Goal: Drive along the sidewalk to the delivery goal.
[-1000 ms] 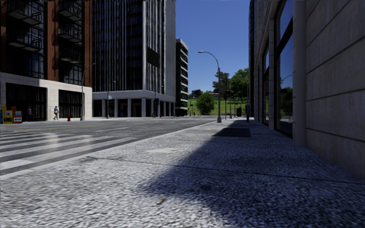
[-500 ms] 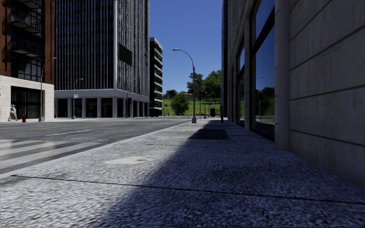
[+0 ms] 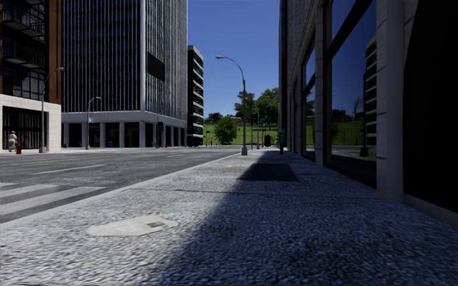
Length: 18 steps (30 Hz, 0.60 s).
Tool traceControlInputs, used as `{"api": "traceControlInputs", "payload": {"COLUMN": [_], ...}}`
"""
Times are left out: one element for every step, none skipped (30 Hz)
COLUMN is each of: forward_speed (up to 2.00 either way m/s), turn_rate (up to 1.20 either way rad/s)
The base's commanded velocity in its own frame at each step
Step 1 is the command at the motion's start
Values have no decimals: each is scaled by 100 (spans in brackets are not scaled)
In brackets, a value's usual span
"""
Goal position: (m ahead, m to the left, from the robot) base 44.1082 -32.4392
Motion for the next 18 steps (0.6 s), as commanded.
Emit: {"api": "traceControlInputs", "payload": {"forward_speed": [189, 189, 189, 189, 189, 189, 190, 190, 190, 190, 190, 190, 190, 190, 190, 190, 190, 190], "turn_rate": [0, 0, 0, -34, -83, -102, -108, -108, -109, -61, -11, -1, -1, 0, 0, 0, 0, 0]}}
